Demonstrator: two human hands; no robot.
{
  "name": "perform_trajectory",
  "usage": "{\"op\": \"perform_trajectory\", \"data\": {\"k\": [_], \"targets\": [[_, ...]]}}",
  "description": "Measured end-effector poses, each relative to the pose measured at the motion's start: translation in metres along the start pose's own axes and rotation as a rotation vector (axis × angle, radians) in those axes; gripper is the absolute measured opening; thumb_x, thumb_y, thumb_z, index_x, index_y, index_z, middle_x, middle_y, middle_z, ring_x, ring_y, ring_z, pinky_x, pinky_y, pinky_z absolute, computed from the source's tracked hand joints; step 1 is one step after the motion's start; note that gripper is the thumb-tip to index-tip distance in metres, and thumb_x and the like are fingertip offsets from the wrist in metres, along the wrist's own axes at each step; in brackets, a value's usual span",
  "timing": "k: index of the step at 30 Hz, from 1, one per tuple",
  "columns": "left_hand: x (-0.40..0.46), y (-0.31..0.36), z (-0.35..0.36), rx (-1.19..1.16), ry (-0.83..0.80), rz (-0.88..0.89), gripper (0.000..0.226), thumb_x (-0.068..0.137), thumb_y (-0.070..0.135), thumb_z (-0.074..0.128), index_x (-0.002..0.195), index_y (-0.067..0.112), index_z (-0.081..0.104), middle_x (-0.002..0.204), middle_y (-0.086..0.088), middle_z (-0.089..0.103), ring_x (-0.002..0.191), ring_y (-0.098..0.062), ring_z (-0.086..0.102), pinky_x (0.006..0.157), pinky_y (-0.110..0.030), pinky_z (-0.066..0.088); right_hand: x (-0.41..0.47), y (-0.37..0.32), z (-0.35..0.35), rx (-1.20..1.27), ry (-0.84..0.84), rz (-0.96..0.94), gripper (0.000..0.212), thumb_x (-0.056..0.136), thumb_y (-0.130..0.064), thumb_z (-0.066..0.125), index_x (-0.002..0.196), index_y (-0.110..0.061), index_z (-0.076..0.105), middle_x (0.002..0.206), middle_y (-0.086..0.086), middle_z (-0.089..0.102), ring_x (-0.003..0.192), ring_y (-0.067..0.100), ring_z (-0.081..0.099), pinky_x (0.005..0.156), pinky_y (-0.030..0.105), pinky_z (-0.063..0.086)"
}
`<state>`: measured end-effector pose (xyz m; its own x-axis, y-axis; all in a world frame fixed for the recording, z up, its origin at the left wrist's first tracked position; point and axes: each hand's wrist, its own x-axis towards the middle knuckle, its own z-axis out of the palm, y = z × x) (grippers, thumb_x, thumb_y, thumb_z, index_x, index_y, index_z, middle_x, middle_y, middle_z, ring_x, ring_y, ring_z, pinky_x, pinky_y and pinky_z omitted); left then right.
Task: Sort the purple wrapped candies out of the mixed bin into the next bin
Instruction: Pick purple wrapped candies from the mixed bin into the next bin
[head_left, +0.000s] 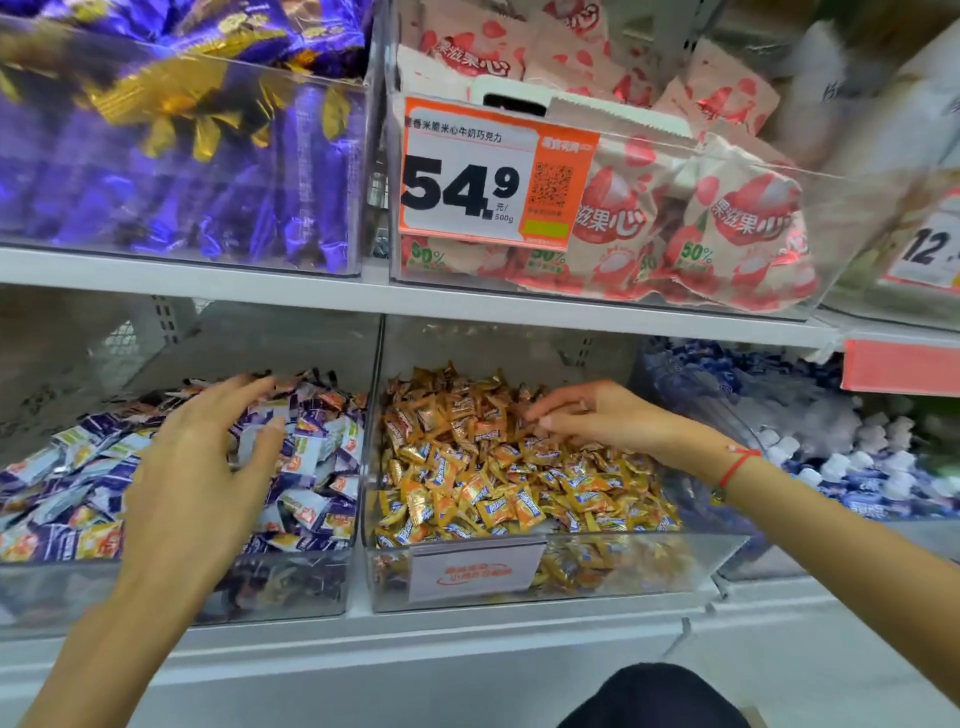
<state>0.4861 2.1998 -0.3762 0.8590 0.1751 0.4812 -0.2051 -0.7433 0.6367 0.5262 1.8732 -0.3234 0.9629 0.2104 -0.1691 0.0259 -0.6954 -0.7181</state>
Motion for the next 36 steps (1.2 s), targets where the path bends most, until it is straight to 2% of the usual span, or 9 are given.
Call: {"op": "perform_trajectory", "data": {"k": [3,8,14,17,20,27,30,33,36], "targets": [[-0.004,0.015,0.003,-0.059,-0.057,0.031,0.043,0.093,0.050,0.051,0.129,0.028,0.058,0.139,0.001,0.053,0.129,-0.024,0.046,0.103,-0.049,0.041,-0.011,0.024,-0.011,-0.281,-0.068,0.103,0.020,0.094,-0.023,0.061,0.113,-0.027,0.065,0.108,-0.005,0.066,0.093,0.005,0.064,0.076,0.010,0.046],[-0.022,0.036,0.026,-0.058,-0.239,0.024,0.062,0.089,0.071,0.034,0.139,0.036,0.045,0.141,0.003,0.052,0.126,-0.025,0.051,0.096,-0.045,0.044,-0.031,0.041,-0.005,-0.808,-0.155,0.311,0.043,0.094,-0.036,0.056,0.134,-0.021,0.049,0.122,0.006,0.052,0.108,0.023,0.054,0.084,0.028,0.041],[-0.023,0.045,0.034,-0.008,-0.157,0.016,0.054,0.090,0.050,0.042,0.139,0.029,0.048,0.136,-0.006,0.057,0.119,-0.034,0.056,0.085,-0.046,0.047,-0.009,0.044,0.016,-0.662,-0.189,0.228,0.050,0.088,-0.037,0.066,0.129,-0.012,0.049,0.118,0.005,0.060,0.089,0.018,0.056,0.073,0.025,0.043],[-0.022,0.044,0.035,-0.022,-0.135,0.012,0.051,0.092,0.058,0.047,0.135,0.030,0.051,0.133,-0.004,0.059,0.115,-0.035,0.058,0.081,-0.046,0.048,0.010,0.033,0.036,-0.379,-0.352,0.111,0.049,0.091,-0.026,0.066,0.135,-0.009,0.052,0.109,-0.005,0.061,0.076,0.003,0.060,0.066,0.011,0.048],[-0.019,0.041,0.038,-0.049,-0.132,0.010,0.059,0.085,0.066,0.035,0.132,0.034,0.051,0.131,-0.004,0.061,0.114,-0.034,0.058,0.083,-0.047,0.048,0.023,0.022,0.037,-0.109,-0.463,0.052,0.053,0.094,-0.012,0.060,0.144,-0.015,0.042,0.130,0.003,0.056,0.079,0.000,0.061,0.075,0.018,0.055],[-0.016,0.040,0.038,-0.068,-0.113,0.037,0.070,0.080,0.072,0.027,0.130,0.032,0.054,0.128,-0.004,0.062,0.110,-0.033,0.059,0.081,-0.047,0.049,0.011,0.041,-0.017,-0.185,-0.218,-0.106,0.029,0.093,-0.007,0.060,0.118,-0.019,0.065,0.110,-0.002,0.069,0.095,-0.002,0.064,0.085,0.018,0.052],[-0.016,0.039,0.037,-0.071,-0.119,0.043,0.071,0.080,0.072,0.026,0.131,0.032,0.054,0.130,-0.003,0.061,0.114,-0.033,0.058,0.082,-0.047,0.048,-0.001,0.056,-0.028,-0.314,-0.136,-0.105,0.025,0.091,-0.004,0.061,0.112,-0.015,0.069,0.103,-0.003,0.070,0.085,-0.013,0.060,0.074,0.006,0.046],[-0.016,0.037,0.038,-0.066,-0.123,0.050,0.069,0.081,0.072,0.027,0.131,0.033,0.053,0.131,-0.002,0.060,0.113,-0.032,0.058,0.081,-0.045,0.048,-0.004,0.066,-0.031,-0.457,-0.112,-0.109,0.026,0.092,-0.015,0.063,0.117,-0.021,0.068,0.119,-0.007,0.067,0.104,-0.006,0.059,0.086,0.009,0.045],[-0.016,0.033,0.039,-0.066,-0.131,0.050,0.066,0.082,0.073,0.026,0.131,0.037,0.050,0.128,-0.003,0.062,0.093,-0.023,0.057,0.078,-0.045,0.048,0.013,0.067,-0.027,-0.526,0.029,-0.191,0.039,0.096,-0.033,0.056,0.134,-0.026,0.055,0.140,-0.006,0.052,0.128,0.011,0.049,0.108,0.031,0.039]]}}
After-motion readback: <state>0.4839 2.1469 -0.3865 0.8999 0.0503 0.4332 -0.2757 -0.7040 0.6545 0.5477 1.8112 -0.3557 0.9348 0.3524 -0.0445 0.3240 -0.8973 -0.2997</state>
